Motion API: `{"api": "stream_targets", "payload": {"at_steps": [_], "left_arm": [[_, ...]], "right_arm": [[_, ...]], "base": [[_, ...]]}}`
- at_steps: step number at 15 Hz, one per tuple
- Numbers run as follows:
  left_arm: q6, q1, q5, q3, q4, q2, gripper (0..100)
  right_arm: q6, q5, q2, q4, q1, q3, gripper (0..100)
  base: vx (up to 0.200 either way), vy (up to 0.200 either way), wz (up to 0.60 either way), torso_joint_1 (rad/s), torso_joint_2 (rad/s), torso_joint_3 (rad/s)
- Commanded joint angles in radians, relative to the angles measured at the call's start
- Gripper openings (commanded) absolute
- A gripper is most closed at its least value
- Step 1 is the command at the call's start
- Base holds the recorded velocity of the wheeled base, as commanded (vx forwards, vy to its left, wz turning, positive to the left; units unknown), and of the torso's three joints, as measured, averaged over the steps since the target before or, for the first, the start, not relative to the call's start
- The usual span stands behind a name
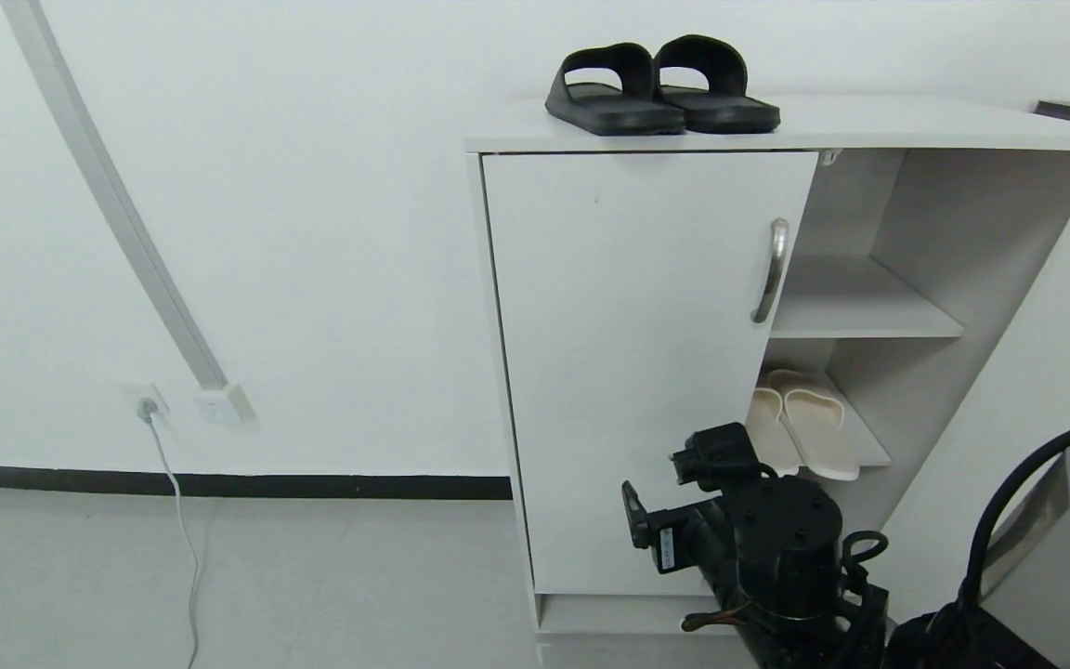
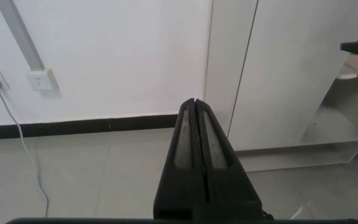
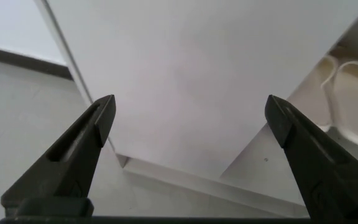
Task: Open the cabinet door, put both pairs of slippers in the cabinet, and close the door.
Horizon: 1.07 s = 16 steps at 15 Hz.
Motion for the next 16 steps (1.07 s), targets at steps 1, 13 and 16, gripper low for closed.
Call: {"api": "stream_targets", "payload": {"at_steps": [1,13,16], "left_arm": [[0.000,-0.001,-0.001,-0.001,-0.002,0.001,0],[-0.003,0.001,0.001,-0.001,-0.002,0.000,0],[-0.009,0.001,0.015,-0.001,-0.002,0.001,0]], "right_arm": [[0.000,-0.001,0.003,-0.001,0.000,-0.001,100],[0.000,0.001,0.013,-0.023,-0.002,0.007,100],[0.000,0.001,0.013,-0.023,-0.002,0.010,100]], "base": [[0.000,0.000,0.00,0.032,-0.29,-0.369],[0.000,0.000,0.00,0.104,-0.48,-0.344],[0.000,0.000,0.00,0.173,-0.49,-0.302]]}}
